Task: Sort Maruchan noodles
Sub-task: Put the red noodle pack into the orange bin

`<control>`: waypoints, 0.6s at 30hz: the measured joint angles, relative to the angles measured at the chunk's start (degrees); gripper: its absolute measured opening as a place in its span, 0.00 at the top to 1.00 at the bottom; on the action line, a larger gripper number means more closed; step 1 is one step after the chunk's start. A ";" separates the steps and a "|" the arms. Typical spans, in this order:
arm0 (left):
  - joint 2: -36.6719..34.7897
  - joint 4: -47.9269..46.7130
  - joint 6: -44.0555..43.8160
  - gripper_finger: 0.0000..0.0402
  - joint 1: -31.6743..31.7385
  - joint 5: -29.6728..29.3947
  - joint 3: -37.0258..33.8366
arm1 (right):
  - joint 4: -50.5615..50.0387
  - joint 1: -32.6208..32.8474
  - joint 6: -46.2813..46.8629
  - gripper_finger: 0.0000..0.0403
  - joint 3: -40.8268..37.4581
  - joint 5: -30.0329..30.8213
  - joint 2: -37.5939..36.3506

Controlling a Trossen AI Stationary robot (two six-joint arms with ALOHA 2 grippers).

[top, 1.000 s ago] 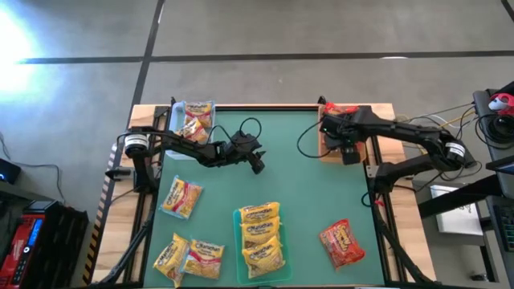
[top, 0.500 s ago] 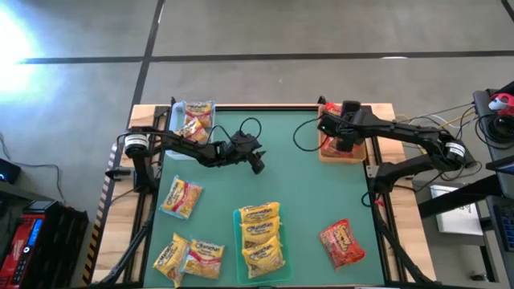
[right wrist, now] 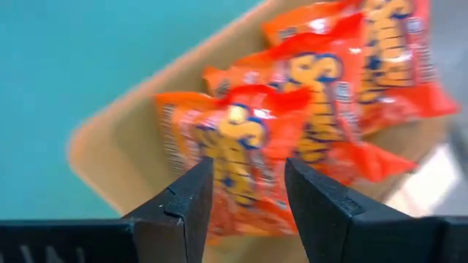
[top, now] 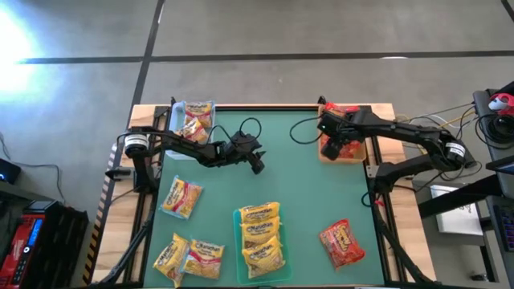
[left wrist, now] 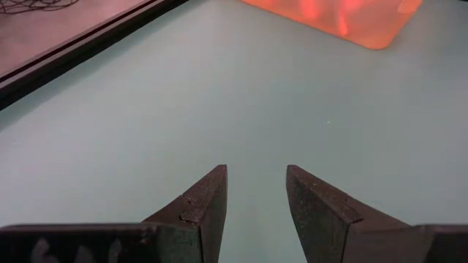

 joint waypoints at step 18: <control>-0.01 1.52 0.43 0.69 0.15 -2.44 -0.04 | 13.89 15.85 12.70 0.64 -0.65 -19.62 0.00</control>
